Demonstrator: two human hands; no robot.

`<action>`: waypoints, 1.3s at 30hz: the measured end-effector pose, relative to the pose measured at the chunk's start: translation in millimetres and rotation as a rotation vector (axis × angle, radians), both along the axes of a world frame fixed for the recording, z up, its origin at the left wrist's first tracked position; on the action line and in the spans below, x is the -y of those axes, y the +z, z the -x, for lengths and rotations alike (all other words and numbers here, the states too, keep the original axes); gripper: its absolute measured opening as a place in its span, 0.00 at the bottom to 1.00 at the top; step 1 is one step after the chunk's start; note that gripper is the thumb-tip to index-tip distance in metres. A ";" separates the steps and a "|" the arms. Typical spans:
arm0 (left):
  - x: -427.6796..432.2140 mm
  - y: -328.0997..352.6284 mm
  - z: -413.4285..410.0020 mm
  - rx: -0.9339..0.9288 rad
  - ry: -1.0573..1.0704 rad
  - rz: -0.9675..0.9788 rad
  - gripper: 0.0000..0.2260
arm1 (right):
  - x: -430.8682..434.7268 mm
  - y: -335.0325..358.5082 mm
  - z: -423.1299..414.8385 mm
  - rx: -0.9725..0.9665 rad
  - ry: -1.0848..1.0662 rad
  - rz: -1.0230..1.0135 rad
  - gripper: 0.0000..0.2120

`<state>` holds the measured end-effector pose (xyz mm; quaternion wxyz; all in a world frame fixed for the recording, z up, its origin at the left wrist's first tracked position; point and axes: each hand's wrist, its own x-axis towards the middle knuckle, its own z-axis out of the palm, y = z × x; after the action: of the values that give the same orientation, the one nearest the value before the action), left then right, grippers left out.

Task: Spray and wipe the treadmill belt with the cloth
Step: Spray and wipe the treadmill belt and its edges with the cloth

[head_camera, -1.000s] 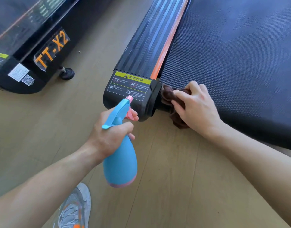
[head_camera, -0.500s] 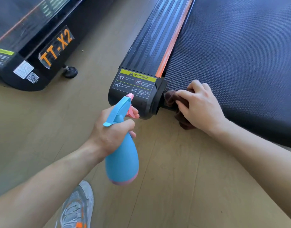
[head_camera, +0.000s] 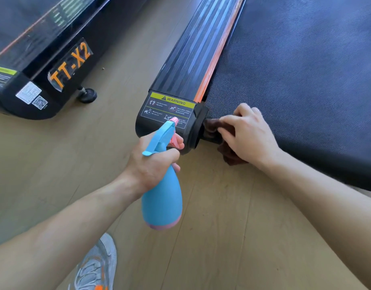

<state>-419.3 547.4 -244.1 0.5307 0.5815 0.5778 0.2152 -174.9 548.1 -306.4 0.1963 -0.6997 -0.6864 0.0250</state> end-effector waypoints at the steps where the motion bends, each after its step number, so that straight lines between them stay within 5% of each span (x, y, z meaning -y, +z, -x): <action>1: -0.3 -0.2 -1.4 0.002 -0.007 -0.004 0.14 | -12.2 2.5 -1.1 -0.004 -0.016 -0.008 0.12; 7: -0.9 -8.7 -1.9 -0.007 -0.019 -0.019 0.14 | -56.6 3.7 7.7 -0.066 -0.123 0.035 0.14; 15: -1.7 -10.8 -1.7 0.046 -0.012 -0.005 0.16 | 30.5 -15.8 -6.7 0.069 0.116 -0.016 0.15; 18: -1.1 -14.0 -8.2 0.064 -0.013 0.013 0.17 | -2.9 -13.2 1.0 0.007 -0.038 -0.156 0.12; 23: -4.0 -17.9 -19.3 0.056 -0.021 -0.023 0.16 | -50.4 -5.4 10.3 -0.050 -0.183 -0.023 0.12; 29: -0.7 -16.7 -25.1 0.053 -0.034 -0.015 0.15 | 13.4 -18.2 -1.7 0.046 0.015 -0.102 0.16; 35: 3.7 -18.1 -28.7 0.050 -0.040 -0.039 0.16 | -35.0 -18.2 12.4 0.018 -0.098 -0.179 0.10; 39: 2.5 -17.2 -23.3 0.024 -0.035 -0.041 0.16 | 7.6 -37.4 4.0 0.165 0.138 -0.189 0.10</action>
<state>-396.0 544.8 -261.3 0.5290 0.5998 0.5567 0.2247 -178.9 540.5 -343.8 0.2022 -0.6290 -0.7460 -0.0838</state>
